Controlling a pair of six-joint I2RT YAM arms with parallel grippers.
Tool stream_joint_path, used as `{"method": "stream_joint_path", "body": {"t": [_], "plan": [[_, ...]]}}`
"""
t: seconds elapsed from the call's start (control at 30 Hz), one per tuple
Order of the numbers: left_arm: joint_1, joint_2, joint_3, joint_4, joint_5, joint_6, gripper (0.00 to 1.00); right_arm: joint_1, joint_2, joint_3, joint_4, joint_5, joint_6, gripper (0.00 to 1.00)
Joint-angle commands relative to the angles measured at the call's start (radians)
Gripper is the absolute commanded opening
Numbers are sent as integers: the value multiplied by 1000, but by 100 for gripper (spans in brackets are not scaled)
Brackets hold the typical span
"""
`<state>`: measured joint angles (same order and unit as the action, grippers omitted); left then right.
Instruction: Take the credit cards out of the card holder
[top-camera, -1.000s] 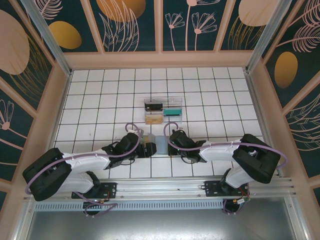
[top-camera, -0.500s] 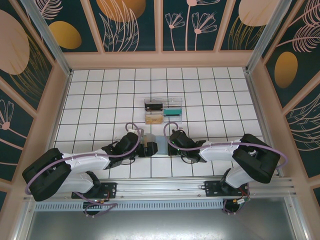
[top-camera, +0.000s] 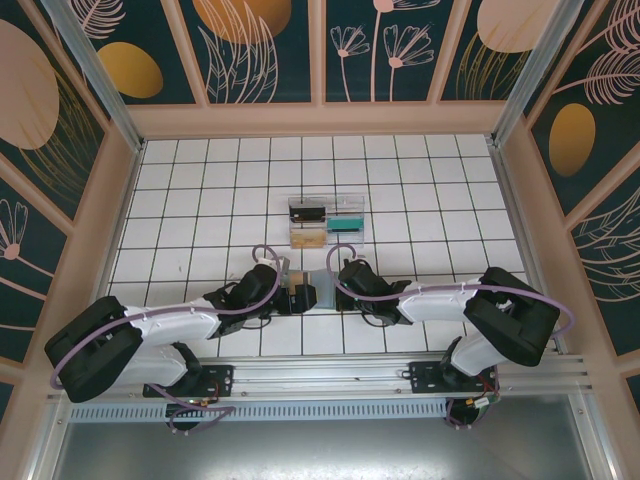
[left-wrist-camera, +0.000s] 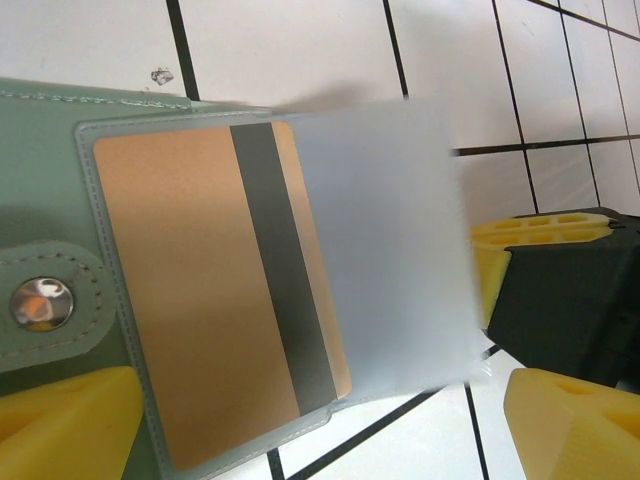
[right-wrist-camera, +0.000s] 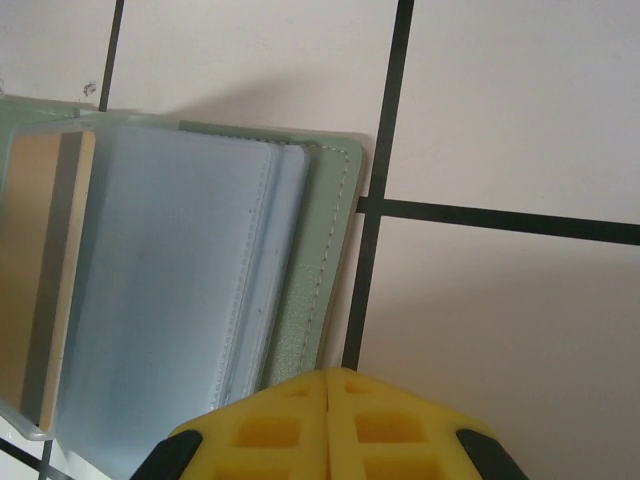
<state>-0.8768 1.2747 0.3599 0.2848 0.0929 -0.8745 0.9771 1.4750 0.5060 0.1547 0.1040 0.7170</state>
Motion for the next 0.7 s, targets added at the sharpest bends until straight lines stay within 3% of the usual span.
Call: {"method": "stream_joint_path", "body": {"t": [0.0,0.17,0.4,0.53,0.67], "plan": [[-5,0,16,7,5,17,93,15,29,15,20,-18,9,8],[-5,-18,14,-32,-35,12,95,15,29,25,14,-15,4,8],[-4,-91,-2,-137,-172,-6,95,11,-52,34,-32,25,6,11],[-2,-121,-15,-163,-225,9,89,11,-64,72,-32,2,6,12],[0,-124,-22,-152,-243,36,76,12,-43,124,-20,-38,13,13]]}}
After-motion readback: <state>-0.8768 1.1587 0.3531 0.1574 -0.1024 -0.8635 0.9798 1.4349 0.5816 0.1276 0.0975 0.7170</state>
